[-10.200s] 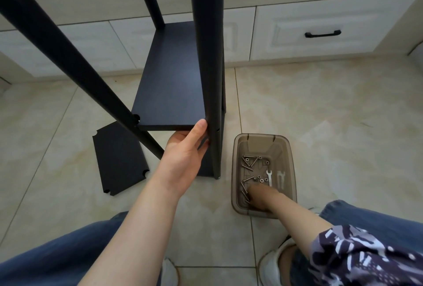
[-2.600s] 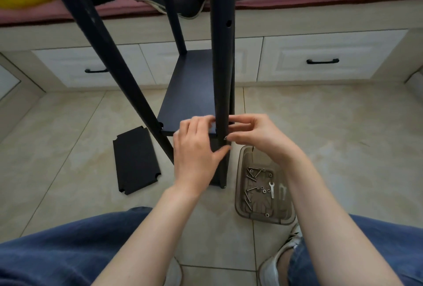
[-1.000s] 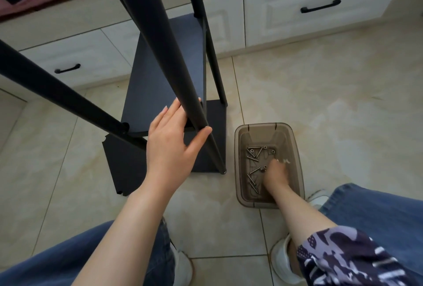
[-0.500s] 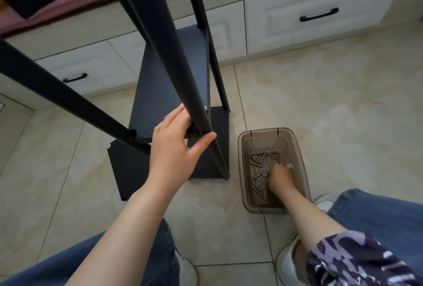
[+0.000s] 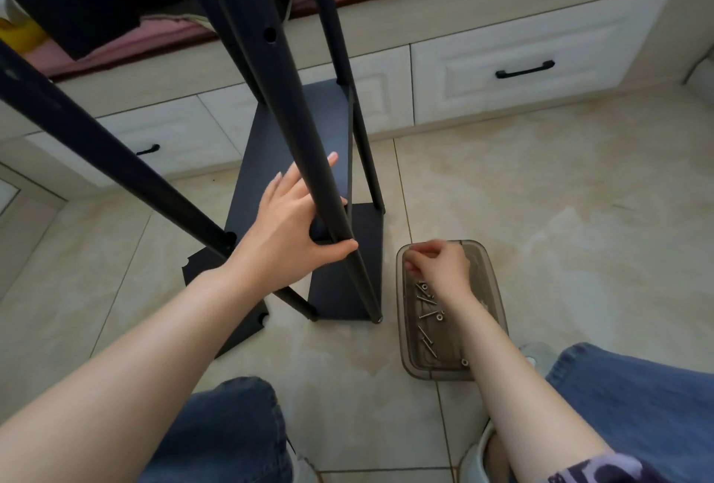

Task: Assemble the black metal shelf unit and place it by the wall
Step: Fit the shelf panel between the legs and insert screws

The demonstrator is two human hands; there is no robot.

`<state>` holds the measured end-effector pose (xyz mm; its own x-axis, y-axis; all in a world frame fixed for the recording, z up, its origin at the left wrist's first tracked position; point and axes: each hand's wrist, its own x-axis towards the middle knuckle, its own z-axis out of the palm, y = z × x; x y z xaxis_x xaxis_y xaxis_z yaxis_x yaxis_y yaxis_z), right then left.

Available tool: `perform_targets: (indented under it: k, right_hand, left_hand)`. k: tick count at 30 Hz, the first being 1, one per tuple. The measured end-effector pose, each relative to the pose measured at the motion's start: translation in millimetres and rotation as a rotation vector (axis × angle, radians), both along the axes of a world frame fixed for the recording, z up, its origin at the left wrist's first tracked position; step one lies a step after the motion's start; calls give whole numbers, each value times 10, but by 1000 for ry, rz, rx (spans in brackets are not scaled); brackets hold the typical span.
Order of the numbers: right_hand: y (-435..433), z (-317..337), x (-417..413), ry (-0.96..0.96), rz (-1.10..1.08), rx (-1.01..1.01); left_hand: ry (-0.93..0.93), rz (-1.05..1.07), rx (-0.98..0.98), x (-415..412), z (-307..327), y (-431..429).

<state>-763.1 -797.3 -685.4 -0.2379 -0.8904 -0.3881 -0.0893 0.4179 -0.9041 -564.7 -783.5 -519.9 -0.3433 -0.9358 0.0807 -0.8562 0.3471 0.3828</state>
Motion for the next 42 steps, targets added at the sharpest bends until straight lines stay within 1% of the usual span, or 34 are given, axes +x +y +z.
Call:
perform_targets:
  k: [2,4,9,12,14,17,22,28,32,36,39,42]
  right_hand:
    - [-39,217,96,-120,49,-62]
    - [-64,389,213,-171,115,-117]
    - [-66,563,502,-171,212,-236]
    - [-56,593,658,-156,290,-213]
    - [-29,620,753,-223,342,-165]
    - [-4,679,889,-346,408,-150]
    - [-31,857,1170,-409,456,-159]
    - [-201,912,1507,-383,482,-192]
    - [-288,965,1720,-340,511,-228]
    - [-407,1011,1888,-291,575,-235]
    - [-481,1010,1994,-221,595,-252]
    - [-518,971,2107,-139,634,-268]
  left_hand:
    - [54,36,97,-3,8,5]
    - [71,64,158,23,-14,-4]
    - [8,23,223,81,-43,-45]
    - [-2,-9,235,100,-38,-61]
    - [-24,-30,241,143,-35,-62]
    - [-24,-57,240,318,-40,-48]
    - [19,6,299,679,60,-45]
    - [104,90,278,1047,194,-93]
    - [208,184,275,1333,186,-106]
    - [315,325,312,1595,72,-77]
    - [398,423,279,1709,-100,-2]
    - [497,475,257,1820,-270,92]
